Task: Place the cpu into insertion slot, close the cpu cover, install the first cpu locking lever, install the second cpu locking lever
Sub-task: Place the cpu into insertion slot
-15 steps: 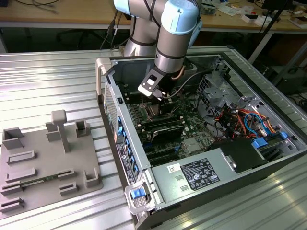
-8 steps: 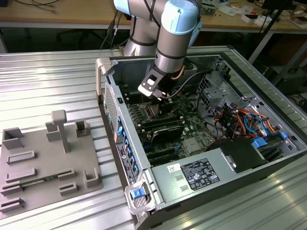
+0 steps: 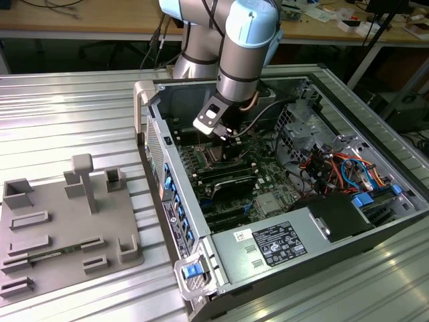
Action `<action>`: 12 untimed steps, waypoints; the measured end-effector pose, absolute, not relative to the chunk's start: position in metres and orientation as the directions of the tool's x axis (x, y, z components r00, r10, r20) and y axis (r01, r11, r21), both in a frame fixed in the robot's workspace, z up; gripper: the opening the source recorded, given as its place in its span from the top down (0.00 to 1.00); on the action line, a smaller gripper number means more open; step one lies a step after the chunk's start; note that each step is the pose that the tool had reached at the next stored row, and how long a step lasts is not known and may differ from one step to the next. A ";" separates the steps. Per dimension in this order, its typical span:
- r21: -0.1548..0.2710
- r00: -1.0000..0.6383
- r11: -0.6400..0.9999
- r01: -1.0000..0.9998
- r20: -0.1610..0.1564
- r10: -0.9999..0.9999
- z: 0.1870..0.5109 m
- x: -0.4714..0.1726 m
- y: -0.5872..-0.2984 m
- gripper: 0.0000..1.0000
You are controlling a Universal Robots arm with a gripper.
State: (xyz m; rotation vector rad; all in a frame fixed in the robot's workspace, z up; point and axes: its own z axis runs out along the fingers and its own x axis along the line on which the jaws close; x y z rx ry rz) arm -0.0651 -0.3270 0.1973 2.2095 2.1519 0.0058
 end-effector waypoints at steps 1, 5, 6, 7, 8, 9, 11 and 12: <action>0.044 0.027 -0.026 0.999 -0.037 0.999 0.197 -0.065 -0.327 0.42; 0.044 0.027 -0.026 0.999 -0.037 0.999 0.196 -0.065 -0.327 0.42; 0.044 0.027 -0.026 0.999 -0.036 0.999 0.196 -0.065 -0.327 0.41; 0.044 0.027 -0.026 0.999 -0.036 0.999 0.196 -0.065 -0.327 0.41; 0.044 0.027 -0.026 0.999 -0.036 0.999 0.196 -0.065 -0.327 0.41; 0.044 0.027 -0.026 0.999 -0.037 0.999 0.196 -0.065 -0.327 0.35; 0.044 0.027 -0.026 0.999 -0.037 0.999 0.200 -0.065 -0.327 0.35; 0.044 0.027 -0.026 0.999 -0.037 0.999 0.202 -0.065 -0.327 0.35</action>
